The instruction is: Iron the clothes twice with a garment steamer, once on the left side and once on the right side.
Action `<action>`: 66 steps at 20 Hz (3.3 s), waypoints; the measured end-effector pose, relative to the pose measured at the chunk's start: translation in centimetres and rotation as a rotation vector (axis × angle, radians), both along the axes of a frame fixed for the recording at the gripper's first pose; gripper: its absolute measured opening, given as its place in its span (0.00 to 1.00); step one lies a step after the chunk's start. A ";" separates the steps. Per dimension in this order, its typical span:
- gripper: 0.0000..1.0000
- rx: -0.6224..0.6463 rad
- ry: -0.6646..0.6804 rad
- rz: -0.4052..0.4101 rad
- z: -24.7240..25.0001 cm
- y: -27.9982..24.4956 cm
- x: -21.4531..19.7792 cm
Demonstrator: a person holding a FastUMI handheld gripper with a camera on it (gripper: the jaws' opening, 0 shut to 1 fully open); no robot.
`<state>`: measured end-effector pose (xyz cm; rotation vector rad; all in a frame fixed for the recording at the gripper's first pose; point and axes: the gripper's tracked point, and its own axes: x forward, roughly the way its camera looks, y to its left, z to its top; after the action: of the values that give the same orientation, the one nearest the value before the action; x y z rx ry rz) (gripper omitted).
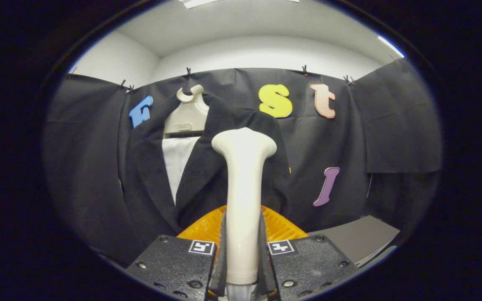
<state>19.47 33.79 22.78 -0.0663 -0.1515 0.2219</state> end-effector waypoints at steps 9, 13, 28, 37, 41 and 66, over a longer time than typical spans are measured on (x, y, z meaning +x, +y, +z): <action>0.33 -0.051 0.049 -0.003 -4.8 -0.3 -0.5; 0.33 -0.085 0.066 -0.027 -7.2 -0.7 -0.6; 0.33 -0.175 0.155 -0.066 -15.4 -2.3 -0.9; 0.33 -0.204 0.223 -0.111 -21.0 -3.4 -0.9; 0.33 -0.198 0.258 -0.108 -23.3 -3.5 -0.9; 0.33 -0.265 0.477 -0.042 -39.4 -3.9 -1.8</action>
<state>17.70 29.87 -16.63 -0.2769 0.3549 0.2096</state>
